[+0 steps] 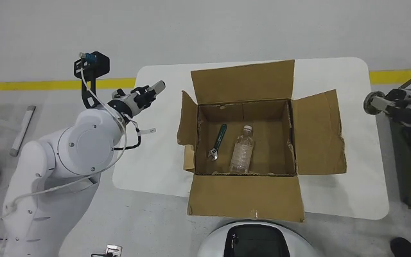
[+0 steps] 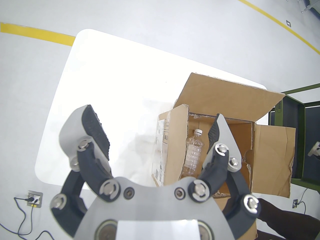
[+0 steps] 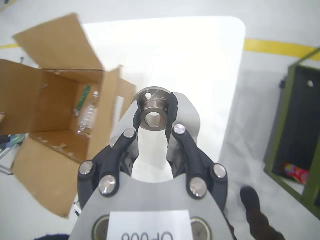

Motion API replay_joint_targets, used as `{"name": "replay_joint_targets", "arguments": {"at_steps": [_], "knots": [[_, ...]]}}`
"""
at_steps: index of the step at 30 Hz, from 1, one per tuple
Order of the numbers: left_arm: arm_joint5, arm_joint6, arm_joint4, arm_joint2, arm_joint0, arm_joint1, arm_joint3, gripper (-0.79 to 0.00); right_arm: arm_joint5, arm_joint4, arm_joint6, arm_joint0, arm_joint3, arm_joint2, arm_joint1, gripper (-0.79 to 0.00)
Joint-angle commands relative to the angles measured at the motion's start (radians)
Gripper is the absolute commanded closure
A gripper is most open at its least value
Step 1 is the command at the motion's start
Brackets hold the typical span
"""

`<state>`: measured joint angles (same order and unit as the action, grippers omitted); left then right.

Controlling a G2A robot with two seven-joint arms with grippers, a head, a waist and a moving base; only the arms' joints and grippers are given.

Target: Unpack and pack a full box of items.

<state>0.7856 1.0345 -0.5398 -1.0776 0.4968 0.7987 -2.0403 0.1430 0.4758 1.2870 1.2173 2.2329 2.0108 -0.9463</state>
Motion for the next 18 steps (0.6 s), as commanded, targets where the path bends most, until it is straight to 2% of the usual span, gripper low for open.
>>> {"name": "replay_joint_targets", "arguments": {"at_steps": [1,5,9,14,18], "knots": [[0.0,0.0,0.0,0.0,0.0,0.0,0.0,-0.785,-0.007,-0.052,0.0,-0.039,0.026,-0.058,0.003,0.0],[0.0,0.0,0.0,0.0,0.0,0.0,0.0,-0.785,0.008,-0.012,-0.024,-0.121,0.06,-0.252,0.01,0.0],[0.0,0.0,0.0,0.0,0.0,0.0,0.0,-0.785,0.03,0.111,-0.054,-0.23,0.031,-0.514,0.006,0.0],[0.0,0.0,0.0,0.0,0.0,0.0,0.0,-0.785,0.094,0.264,-0.121,-0.372,-0.127,-0.857,-0.028,0.0],[0.0,0.0,0.0,0.0,0.0,0.0,0.0,-0.785,0.158,0.317,-0.156,-0.455,-0.262,-1.034,-0.064,0.0]]}}
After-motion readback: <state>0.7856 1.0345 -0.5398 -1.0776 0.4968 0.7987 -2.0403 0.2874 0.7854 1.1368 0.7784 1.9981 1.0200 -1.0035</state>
